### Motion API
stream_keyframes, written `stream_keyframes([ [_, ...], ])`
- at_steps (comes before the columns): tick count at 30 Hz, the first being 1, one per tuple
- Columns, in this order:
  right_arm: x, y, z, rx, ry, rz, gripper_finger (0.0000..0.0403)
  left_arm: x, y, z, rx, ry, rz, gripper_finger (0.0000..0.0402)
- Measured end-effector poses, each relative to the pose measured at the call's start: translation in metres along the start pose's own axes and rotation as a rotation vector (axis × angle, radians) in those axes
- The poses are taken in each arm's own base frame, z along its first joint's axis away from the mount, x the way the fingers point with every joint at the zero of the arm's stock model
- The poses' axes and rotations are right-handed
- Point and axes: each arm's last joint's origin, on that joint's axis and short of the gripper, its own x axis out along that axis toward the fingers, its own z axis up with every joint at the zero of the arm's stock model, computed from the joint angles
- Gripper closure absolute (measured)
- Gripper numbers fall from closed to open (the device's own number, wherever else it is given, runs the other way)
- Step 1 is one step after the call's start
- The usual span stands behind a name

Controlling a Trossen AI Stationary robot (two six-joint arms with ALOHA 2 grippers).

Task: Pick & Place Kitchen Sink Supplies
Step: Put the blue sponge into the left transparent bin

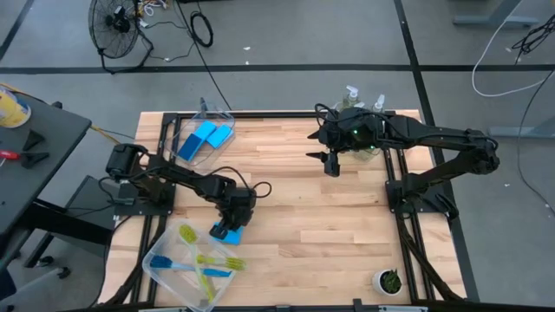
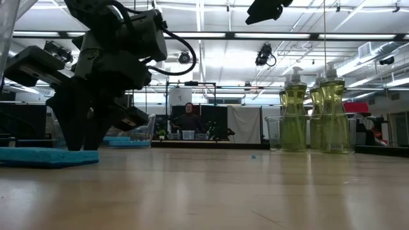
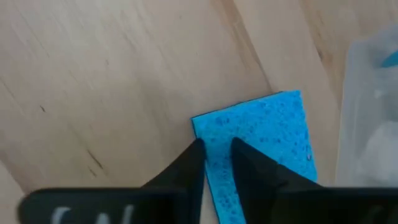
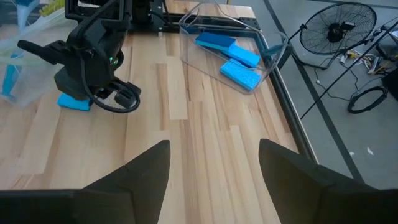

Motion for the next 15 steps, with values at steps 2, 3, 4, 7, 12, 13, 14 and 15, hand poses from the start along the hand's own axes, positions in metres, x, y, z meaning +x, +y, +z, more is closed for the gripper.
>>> stream_keyframes([
  [2,0.0000,0.0000,0.0000,0.000,0.000,0.000,0.0156,0.0031,0.0008,-0.0007,-0.005,0.010,-0.015,0.0340],
  [3,0.0000,0.0000,0.0000,0.000,0.000,0.000,0.0156,0.0035,0.0009,-0.0012,-0.008,0.013,-0.023,0.0351],
  [4,0.0000,0.0000,-0.0001,0.000,0.001,0.001,0.0156,0.0048,0.0014,-0.0015,-0.010,0.018,-0.025,0.0363],
  [7,0.0000,0.0000,0.0000,0.000,0.000,0.000,0.0156,0.0056,0.0013,-0.0014,-0.025,0.015,-0.036,0.0393],
  [12,0.0000,-0.0001,0.0004,0.000,-0.004,0.000,0.0156,0.0033,0.0030,-0.0010,-0.071,0.009,-0.031,0.0398],
  [13,0.0000,0.0000,0.0004,0.000,-0.004,0.000,0.0156,0.0024,0.0037,-0.0004,-0.076,0.011,-0.027,0.0398],
  [14,0.0000,0.0000,0.0004,0.000,-0.004,0.000,0.0156,0.0013,0.0038,0.0006,-0.078,0.015,-0.023,0.0398],
  [15,0.0000,-0.0001,0.0004,0.000,-0.004,0.000,0.0156,-0.0007,0.0041,0.0022,-0.080,0.021,-0.017,0.0399],
])
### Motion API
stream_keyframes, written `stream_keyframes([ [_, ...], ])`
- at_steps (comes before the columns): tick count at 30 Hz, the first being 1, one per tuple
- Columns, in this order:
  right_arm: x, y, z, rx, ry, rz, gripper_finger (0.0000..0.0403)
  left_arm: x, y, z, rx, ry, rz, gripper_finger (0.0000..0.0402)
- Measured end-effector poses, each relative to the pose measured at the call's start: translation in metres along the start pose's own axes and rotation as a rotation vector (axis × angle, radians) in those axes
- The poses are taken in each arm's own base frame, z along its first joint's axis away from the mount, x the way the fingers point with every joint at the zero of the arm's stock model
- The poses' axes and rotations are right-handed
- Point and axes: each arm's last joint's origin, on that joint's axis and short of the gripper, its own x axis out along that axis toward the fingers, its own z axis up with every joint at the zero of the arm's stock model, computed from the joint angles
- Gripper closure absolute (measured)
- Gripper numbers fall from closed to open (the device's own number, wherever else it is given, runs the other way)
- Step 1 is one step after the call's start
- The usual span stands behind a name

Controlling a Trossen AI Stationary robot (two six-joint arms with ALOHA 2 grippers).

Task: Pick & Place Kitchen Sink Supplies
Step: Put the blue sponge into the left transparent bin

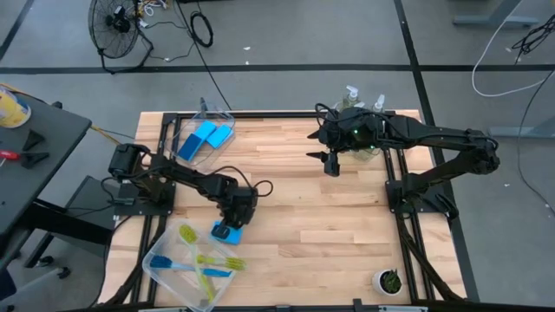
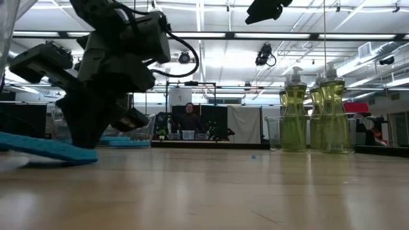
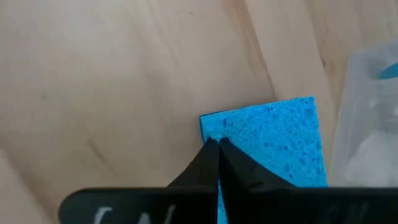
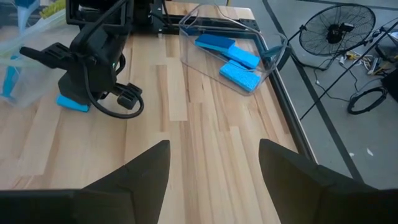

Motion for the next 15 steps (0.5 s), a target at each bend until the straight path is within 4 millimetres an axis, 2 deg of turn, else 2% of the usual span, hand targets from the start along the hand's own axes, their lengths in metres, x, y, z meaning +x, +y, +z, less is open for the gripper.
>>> stream_keyframes([
  [9,0.000,0.000,0.000,0.000,-0.002,0.000,0.0156,-0.025,0.001,0.018,0.024,0.021,0.047,0.0400],
  [15,0.000,0.000,0.001,0.000,-0.007,-0.001,0.0156,-0.057,0.006,0.019,0.038,0.054,0.140,0.0401],
])
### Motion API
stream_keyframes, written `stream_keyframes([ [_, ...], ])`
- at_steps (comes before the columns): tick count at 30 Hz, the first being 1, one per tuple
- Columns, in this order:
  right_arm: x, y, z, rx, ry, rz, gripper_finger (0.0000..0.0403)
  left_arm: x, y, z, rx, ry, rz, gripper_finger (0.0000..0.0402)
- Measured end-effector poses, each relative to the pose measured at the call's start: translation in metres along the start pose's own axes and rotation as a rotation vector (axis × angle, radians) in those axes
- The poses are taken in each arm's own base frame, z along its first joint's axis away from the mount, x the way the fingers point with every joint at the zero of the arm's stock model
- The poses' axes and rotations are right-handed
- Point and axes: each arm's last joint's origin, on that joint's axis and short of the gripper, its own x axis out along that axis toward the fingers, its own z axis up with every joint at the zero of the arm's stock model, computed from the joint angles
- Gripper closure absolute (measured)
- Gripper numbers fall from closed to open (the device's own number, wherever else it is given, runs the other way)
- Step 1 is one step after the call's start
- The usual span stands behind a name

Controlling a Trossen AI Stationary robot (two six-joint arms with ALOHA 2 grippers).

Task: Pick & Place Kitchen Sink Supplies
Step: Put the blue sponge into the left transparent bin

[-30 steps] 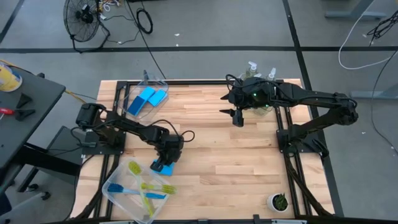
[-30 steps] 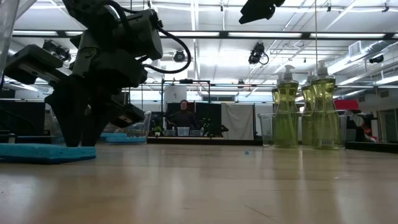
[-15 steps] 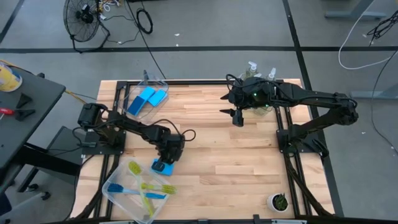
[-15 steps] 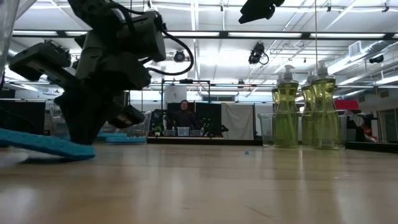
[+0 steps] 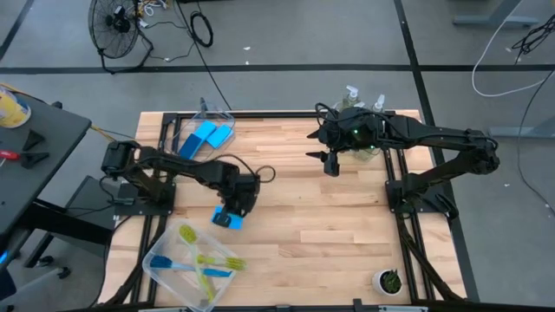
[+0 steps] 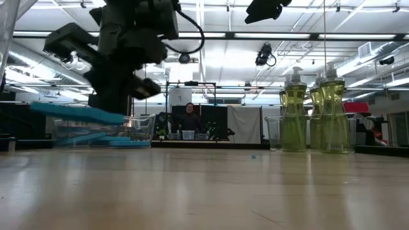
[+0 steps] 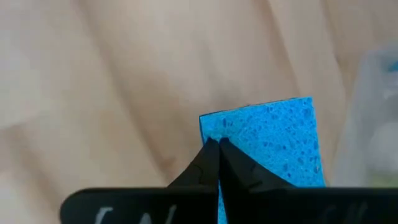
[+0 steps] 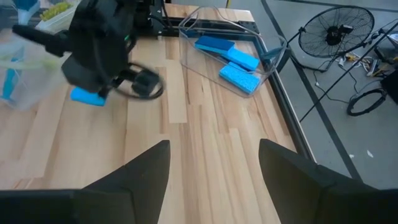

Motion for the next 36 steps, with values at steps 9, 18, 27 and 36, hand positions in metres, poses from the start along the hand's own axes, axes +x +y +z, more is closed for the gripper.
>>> stream_keyframes([
  [9,0.000,0.000,0.001,0.000,-0.007,-0.001,0.0156,-0.065,0.021,-0.019,-0.117,-0.036,0.201,0.0401],
  [18,0.000,-0.002,0.002,0.002,-0.011,-0.060,0.0156,-0.121,0.043,-0.058,-0.293,-0.032,0.505,0.0402],
  [27,0.000,-0.002,0.002,0.028,-0.012,-0.062,0.0156,-0.154,0.075,-0.102,-0.484,0.049,0.762,0.0401],
  [36,0.000,-0.002,0.002,0.029,-0.011,-0.062,0.0156,-0.169,0.096,-0.140,-0.681,0.125,0.855,0.0402],
])
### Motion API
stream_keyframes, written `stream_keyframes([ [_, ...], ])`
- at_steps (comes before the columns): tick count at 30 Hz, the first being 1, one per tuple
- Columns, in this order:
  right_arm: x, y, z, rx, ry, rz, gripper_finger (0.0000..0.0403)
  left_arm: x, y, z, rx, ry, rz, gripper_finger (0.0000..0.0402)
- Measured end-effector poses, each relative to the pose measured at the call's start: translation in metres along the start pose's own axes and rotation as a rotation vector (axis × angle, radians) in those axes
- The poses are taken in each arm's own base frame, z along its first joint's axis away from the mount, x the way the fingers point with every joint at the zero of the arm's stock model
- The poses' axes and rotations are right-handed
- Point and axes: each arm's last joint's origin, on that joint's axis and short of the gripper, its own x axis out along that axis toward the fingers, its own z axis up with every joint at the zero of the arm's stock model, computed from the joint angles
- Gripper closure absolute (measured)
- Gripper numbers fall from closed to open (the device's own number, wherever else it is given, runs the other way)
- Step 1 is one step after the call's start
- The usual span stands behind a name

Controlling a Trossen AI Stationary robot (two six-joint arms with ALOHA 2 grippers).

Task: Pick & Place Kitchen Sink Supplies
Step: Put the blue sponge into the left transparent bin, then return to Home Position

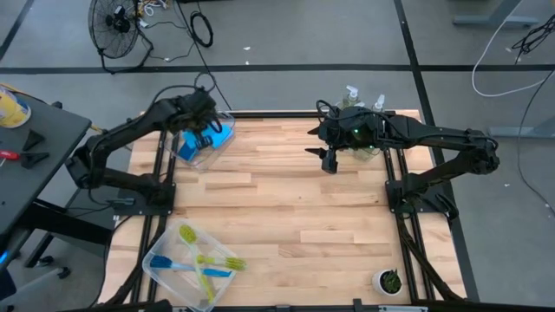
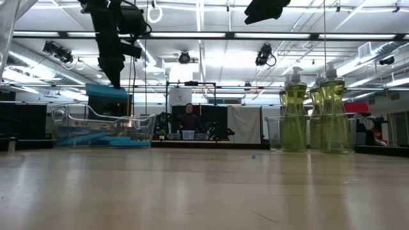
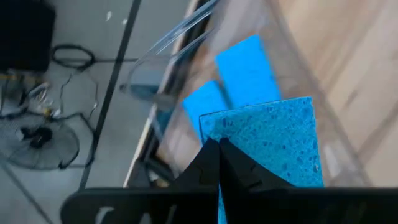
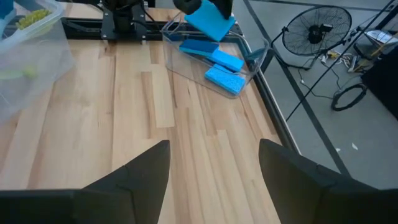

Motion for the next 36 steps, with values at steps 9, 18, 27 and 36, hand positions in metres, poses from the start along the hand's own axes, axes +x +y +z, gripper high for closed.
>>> stream_keyframes([
  [9,0.000,-0.001,0.000,0.000,0.003,-0.026,0.0156,0.006,0.012,-0.008,-0.054,0.038,-0.016,0.0378],
  [18,0.000,-0.002,0.000,0.000,0.006,-0.052,0.0156,0.005,0.012,-0.013,-0.036,0.106,0.020,0.0320],
  [27,0.000,-0.002,0.000,0.000,0.006,-0.052,0.0156,0.005,0.011,-0.012,-0.175,0.081,-0.016,0.0209],
  [36,0.001,-0.001,0.000,-0.001,0.007,-0.052,0.0156,0.003,0.001,-0.003,-0.389,-0.021,-0.237,0.0160],
])
